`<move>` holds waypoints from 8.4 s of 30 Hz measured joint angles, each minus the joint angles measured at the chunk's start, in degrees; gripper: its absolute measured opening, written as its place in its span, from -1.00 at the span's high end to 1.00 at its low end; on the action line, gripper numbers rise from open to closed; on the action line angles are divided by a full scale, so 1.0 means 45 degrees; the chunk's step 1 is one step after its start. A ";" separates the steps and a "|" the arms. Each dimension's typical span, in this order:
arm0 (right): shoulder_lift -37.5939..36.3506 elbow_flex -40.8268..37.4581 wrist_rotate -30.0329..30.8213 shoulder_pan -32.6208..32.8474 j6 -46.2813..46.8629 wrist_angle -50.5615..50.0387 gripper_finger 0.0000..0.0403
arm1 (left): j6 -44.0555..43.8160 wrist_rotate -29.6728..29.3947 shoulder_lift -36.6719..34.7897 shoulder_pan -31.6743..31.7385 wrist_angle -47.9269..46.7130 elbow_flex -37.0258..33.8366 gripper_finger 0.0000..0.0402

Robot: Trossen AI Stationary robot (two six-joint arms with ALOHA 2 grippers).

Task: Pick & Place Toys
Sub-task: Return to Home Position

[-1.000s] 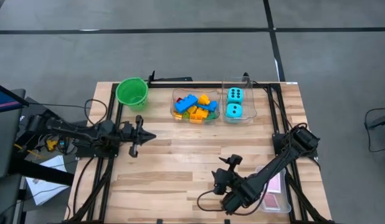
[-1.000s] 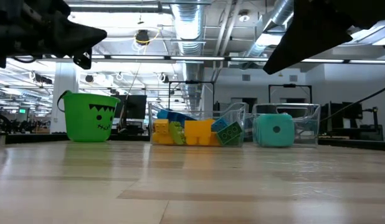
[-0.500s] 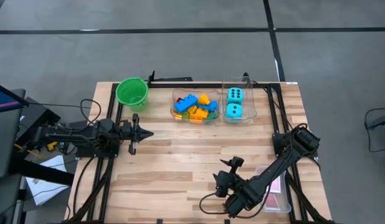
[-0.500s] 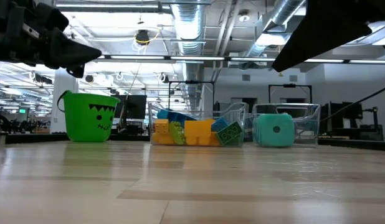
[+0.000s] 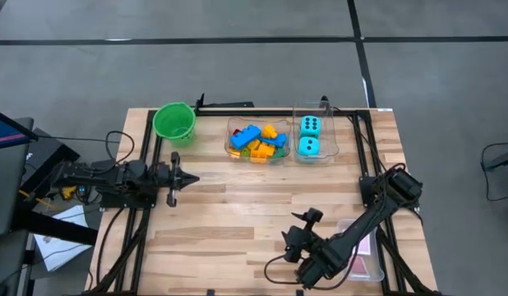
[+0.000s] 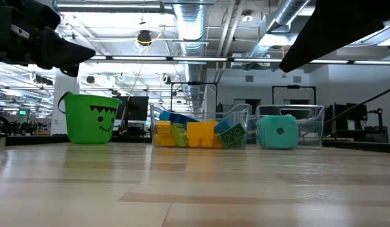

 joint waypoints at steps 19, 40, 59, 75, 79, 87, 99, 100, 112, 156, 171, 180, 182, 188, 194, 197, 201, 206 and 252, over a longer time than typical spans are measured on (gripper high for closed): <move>0.0000 -0.0782 0.0713 0.0285 0.0553 0.1176 -0.67 | 0.0717 -0.0145 -0.0010 0.1258 -0.0101 0.0002 0.96; 0.0000 -0.0772 -0.8177 -0.3914 -1.5016 1.5670 -0.11 | 0.0674 -0.0203 0.3260 0.1752 0.1138 -0.0008 0.93; -0.1728 -0.3666 -1.3402 -0.6731 -1.7492 1.6670 0.97 | 0.0669 -0.0131 0.3681 0.1747 0.1243 -0.0008 0.92; -0.6913 -1.1386 -1.1054 -0.7832 -1.8260 2.2210 1.00 | 0.0669 -0.0145 0.3764 0.1747 0.1478 -0.0008 0.91; -0.7580 -1.3118 -1.0219 -0.8140 -1.8251 2.3866 1.00 | 0.0669 -0.0165 0.3764 0.1749 0.1493 -0.0008 0.91; -0.7767 -1.5643 -0.9894 -0.8375 -1.8221 2.7343 1.00 | 0.0669 -0.0194 0.3764 0.1750 0.1493 -0.0008 0.91; -0.7728 -1.7935 -0.9212 -0.8382 -1.8222 3.0876 1.00 | 0.0669 -0.0179 0.3762 0.1747 0.1493 -0.0008 0.91; -0.7735 -1.7937 -0.9197 -0.8380 -1.8212 3.0911 1.00 | 0.0669 -0.0179 0.3764 0.1749 0.1495 -0.0008 0.91; -0.7922 -1.7947 -0.9276 -0.8680 -1.8333 3.2384 1.00 | 0.0669 -0.0131 0.3764 0.1749 0.1497 -0.0008 0.91; -2.1252 -1.7948 -0.9285 -0.8953 -1.7110 1.6866 1.00 | 0.0669 -0.0175 0.3764 0.1752 0.1493 -0.0008 0.91; -2.4863 -1.7947 -0.9088 -0.8905 -1.6779 1.3547 1.00 | 0.0669 -0.0136 0.3764 0.1748 0.1493 -0.0012 0.91; -2.4859 -1.7947 -0.9088 -0.8904 -1.6780 1.3556 1.00 | 0.0669 -0.0147 0.3764 0.1749 0.1493 -0.0011 0.91; -2.4857 -1.7947 -0.9088 -0.8904 -1.6783 1.3556 1.00 | 0.0669 -0.0151 0.3763 0.1751 0.1493 -0.0009 0.91; -2.4629 -1.7914 -0.9092 -0.8953 -1.6784 1.3501 1.00 | 0.0669 -0.0194 0.3759 0.1749 0.1495 -0.0012 0.91; -2.4645 -1.7911 -0.9097 -0.8953 -1.6779 1.3504 1.00 | 0.0669 -0.0189 0.3760 0.1752 0.1493 -0.0012 0.91; -2.4635 -1.7903 -0.9097 -0.8953 -1.6779 1.3474 1.00 | 0.0669 -0.0184 0.3764 0.1748 0.1494 -0.0012 0.91; -2.4635 -1.7898 -0.9095 -0.8953 -1.6909 1.3464 1.00 | 0.0669 -0.0183 0.3763 0.1750 0.1493 -0.0012 0.91; -2.4635 -1.7898 -0.9093 -0.8953 -1.6974 1.3459 1.00 | 0.0669 -0.0179 0.3764 0.1752 0.1493 -0.0012 0.91; -2.4635 -1.7869 -0.9092 -0.8953 -1.7012 1.3420 1.00 | 0.0668 -0.0184 0.3762 0.1747 0.1494 -0.0012 0.91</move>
